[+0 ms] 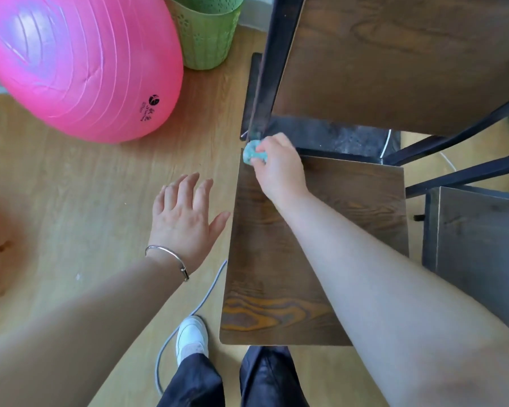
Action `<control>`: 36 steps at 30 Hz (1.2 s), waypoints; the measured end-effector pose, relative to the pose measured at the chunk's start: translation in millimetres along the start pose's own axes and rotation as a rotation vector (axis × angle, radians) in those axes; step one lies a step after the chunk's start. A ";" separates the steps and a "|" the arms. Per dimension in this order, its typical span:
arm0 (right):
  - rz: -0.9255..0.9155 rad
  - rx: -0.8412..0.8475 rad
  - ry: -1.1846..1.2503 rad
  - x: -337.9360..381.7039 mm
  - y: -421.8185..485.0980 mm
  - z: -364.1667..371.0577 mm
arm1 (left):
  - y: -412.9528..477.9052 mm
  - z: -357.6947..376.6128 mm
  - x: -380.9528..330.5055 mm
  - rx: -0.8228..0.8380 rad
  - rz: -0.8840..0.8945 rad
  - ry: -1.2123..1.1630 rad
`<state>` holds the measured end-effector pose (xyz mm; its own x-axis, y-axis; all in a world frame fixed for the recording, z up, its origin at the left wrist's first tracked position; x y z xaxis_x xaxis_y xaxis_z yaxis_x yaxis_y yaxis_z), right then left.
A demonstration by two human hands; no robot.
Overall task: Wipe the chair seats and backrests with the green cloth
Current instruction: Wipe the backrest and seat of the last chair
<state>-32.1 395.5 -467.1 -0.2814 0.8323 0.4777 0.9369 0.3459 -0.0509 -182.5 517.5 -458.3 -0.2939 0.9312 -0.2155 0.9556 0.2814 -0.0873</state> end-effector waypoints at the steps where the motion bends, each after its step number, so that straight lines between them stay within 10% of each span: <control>1: 0.014 0.011 -0.007 2.4 7.3 7.2 | -3.4 -0.6 1.0 -0.002 0.006 -0.002; 19: -0.150 0.168 0.041 -21.9 -244.2 36.0 | -56.6 -7.3 -21.1 0.083 0.123 -0.018; 27: 0.374 -0.296 0.156 -122.3 -124.1 -63.7 | -34.1 4.0 -57.5 0.060 0.156 -0.043; 36: 0.523 -0.098 0.032 -137.5 -37.4 -32.6 | -22.6 17.8 -63.1 0.096 0.171 -0.002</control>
<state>-21.6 254.0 -502.3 0.2332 0.8687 0.4371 0.9659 -0.1549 -0.2075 -185.9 448.3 -460.1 -0.1279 0.9629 -0.2375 0.9852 0.0959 -0.1419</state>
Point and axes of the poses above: each hand's wrist, its own y-axis towards the middle knuckle, its own z-axis out of the palm, x = y × z, the point moved 9 cm from there along y, towards the middle knuckle, and after that the axes turned 3 degrees about -x, right-handed, at the moved point
